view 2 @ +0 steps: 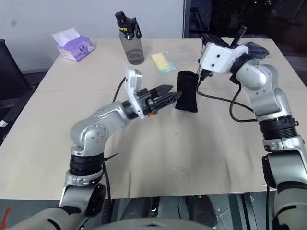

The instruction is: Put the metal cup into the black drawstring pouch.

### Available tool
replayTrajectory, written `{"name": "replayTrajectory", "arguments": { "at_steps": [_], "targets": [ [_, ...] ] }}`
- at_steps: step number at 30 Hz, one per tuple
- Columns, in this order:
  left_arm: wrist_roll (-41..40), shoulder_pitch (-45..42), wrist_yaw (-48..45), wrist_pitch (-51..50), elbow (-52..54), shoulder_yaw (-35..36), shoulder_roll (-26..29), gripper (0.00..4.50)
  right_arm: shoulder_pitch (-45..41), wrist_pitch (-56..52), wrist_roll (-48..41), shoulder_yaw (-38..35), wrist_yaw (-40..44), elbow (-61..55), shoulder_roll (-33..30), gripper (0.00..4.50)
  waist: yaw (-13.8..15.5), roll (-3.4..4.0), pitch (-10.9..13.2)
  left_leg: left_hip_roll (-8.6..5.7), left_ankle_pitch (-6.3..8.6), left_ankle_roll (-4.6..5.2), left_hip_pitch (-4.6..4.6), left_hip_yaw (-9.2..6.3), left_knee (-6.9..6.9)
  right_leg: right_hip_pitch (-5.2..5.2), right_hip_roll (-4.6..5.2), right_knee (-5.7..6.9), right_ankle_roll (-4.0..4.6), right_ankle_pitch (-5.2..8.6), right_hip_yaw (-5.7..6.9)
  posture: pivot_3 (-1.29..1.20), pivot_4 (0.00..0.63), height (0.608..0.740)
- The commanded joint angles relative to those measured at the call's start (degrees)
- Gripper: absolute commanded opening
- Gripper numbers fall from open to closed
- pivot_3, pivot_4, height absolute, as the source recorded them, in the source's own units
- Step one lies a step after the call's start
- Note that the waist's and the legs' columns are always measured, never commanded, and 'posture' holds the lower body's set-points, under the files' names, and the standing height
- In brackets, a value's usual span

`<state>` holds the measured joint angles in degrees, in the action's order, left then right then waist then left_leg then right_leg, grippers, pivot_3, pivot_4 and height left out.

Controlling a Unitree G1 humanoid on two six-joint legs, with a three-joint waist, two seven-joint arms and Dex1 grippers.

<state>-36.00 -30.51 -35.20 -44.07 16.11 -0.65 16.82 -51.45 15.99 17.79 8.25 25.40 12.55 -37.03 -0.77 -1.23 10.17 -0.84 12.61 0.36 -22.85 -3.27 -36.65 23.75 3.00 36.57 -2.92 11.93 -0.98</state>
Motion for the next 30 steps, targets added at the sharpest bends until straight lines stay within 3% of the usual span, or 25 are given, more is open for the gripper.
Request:
{"name": "replayTrajectory", "arguments": {
  "at_steps": [1,7,25,28,30],
  "targets": [
    [4.0,-2.9,0.8,8.5,-0.2,-0.6,-1.6,3.18,-2.3,1.8,-1.3,-1.4,0.1,-1.2,0.2,0.0,0.2,0.0,0.0,0.0,0.0,0.0,0.0,0.0,0.0,-0.01,0.0,0.0,0.0,0.0,0.01,0.0,0.15,0.74],
    [10.0,-7.0,1.2,16.4,-4.8,-3.0,-3.9,3.18,-2.6,2.4,-3.5,-0.3,3.5,-2.9,1.9,0.0,0.1,-0.01,0.0,-0.07,0.0,0.01,-0.03,0.06,-0.1,-0.06,0.09,-0.04,0.0,-0.01,-0.05,0.0,0.15,0.74],
    [10.0,-13.7,1.9,21.4,-13.8,-0.2,-8.3,3.18,0.4,-1.8,-6.7,1.3,8.8,-10.0,8.0,0.0,0.0,0.0,0.0,-0.02,0.0,0.01,-0.01,-0.05,-0.02,0.0,0.0,0.05,-0.01,-0.01,0.04,0.0,0.15,0.74],
    [9.6,-13.9,1.8,21.2,-13.6,0.5,-8.6,2.37,0.8,-2.2,-6.6,1.3,9.1,-10.2,8.0,0.0,-0.1,0.0,0.0,-0.01,0.0,0.01,0.0,-0.06,-0.01,0.0,-0.01,0.05,-0.01,-0.01,0.06,0.0,0.15,0.74],
    [9.8,-13.5,1.5,20.9,-13.1,0.2,-8.4,1.59,0.9,-2.3,-6.5,1.2,9.1,-10.2,8.0,0.0,-0.1,0.0,0.0,0.0,0.0,0.01,0.01,-0.06,-0.01,0.0,-0.03,0.06,-0.01,-0.01,0.05,0.0,0.15,0.74]
  ]
}}
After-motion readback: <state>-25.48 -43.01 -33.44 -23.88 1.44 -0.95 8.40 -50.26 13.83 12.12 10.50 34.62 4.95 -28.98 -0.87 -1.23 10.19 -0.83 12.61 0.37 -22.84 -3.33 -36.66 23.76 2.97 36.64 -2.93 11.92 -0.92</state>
